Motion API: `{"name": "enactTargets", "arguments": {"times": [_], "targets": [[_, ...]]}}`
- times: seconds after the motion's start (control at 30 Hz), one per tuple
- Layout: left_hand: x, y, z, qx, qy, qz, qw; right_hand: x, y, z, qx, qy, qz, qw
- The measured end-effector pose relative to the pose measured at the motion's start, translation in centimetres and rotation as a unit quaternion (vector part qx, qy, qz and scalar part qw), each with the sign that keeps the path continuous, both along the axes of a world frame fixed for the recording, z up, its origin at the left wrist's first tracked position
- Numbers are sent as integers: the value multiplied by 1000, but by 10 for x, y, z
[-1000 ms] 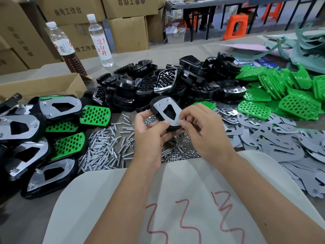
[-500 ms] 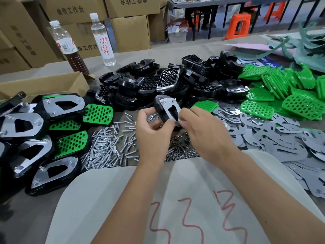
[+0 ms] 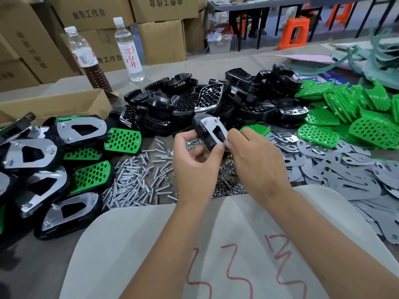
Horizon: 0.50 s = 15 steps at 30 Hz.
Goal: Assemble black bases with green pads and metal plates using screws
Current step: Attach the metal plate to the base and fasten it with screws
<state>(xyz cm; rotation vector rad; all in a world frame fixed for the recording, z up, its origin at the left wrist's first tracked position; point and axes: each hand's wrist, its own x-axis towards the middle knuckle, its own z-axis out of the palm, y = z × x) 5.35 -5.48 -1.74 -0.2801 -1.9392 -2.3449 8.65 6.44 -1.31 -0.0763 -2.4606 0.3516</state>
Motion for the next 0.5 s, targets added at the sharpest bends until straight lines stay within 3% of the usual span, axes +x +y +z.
{"name": "enactTargets", "arguments": {"times": [0.37,0.5], "targets": [[1,3,-4,-20,46,-15,999,-2,-8,0,-44,-61,-51,996],[2,6,-5,32,22,0,999,-2,-10,0,-94,-31,-64,993]]}}
